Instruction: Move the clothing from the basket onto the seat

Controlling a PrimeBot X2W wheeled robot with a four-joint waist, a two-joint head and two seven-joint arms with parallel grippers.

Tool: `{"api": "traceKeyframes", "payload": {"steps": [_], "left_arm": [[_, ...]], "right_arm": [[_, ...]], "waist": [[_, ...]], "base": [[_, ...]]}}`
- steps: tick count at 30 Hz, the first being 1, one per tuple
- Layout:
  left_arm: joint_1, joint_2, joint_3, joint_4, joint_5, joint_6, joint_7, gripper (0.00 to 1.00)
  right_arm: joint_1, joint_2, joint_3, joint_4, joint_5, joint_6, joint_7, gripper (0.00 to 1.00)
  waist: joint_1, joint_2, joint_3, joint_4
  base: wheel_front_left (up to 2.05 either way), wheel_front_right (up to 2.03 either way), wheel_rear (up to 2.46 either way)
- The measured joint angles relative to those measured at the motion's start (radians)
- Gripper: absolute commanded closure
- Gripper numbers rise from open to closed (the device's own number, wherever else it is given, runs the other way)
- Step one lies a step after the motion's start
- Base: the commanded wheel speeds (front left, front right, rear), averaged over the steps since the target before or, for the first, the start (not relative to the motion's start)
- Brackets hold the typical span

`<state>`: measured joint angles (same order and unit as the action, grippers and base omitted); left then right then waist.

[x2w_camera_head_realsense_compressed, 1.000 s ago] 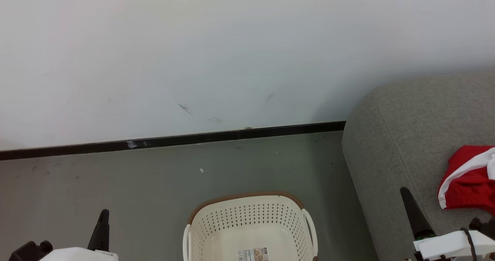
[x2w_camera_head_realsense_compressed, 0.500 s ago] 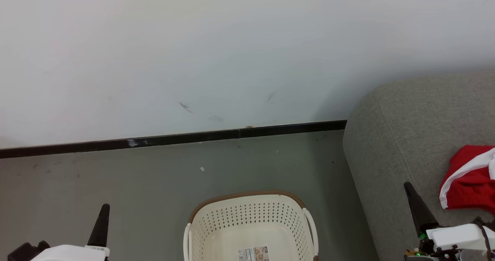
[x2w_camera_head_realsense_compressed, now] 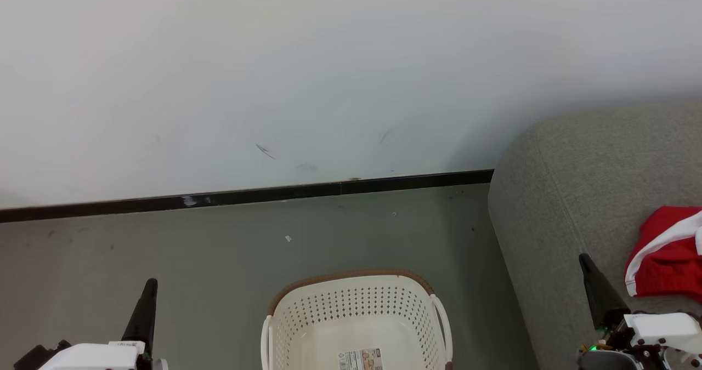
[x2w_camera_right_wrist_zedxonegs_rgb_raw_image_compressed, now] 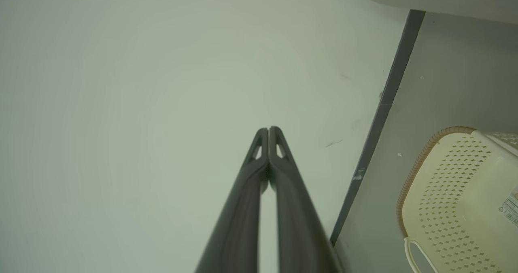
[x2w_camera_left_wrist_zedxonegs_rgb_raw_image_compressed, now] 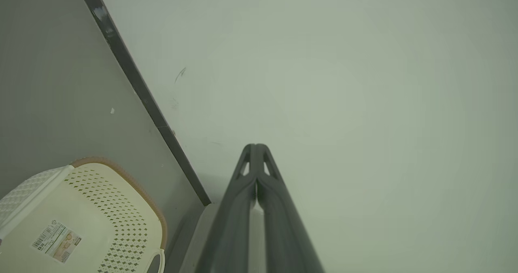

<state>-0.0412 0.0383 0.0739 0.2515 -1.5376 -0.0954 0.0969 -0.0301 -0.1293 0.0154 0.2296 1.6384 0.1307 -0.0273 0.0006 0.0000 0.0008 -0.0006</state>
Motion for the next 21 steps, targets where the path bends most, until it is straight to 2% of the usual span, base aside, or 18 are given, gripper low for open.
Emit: {"api": "traceKeyframes", "payload": {"steps": [5,21], "left_arm": [[-0.019,-0.003,0.010,0.008,-0.059,-0.014,0.016,1.00],[-0.019,-0.003,0.010,0.014,-0.062,-0.019,0.016,1.00]], "right_arm": [[-0.004,-0.004,0.000,0.010,0.082,0.000,0.013,1.00],[-0.022,-0.004,-0.001,0.015,0.086,0.000,0.017,1.00]], "waist": [[-0.0001,0.0000,0.001,0.001],[-0.0002,0.0000,0.001,0.001]], "base": [[0.00,0.00,0.00],[0.00,0.00,0.00]]}}
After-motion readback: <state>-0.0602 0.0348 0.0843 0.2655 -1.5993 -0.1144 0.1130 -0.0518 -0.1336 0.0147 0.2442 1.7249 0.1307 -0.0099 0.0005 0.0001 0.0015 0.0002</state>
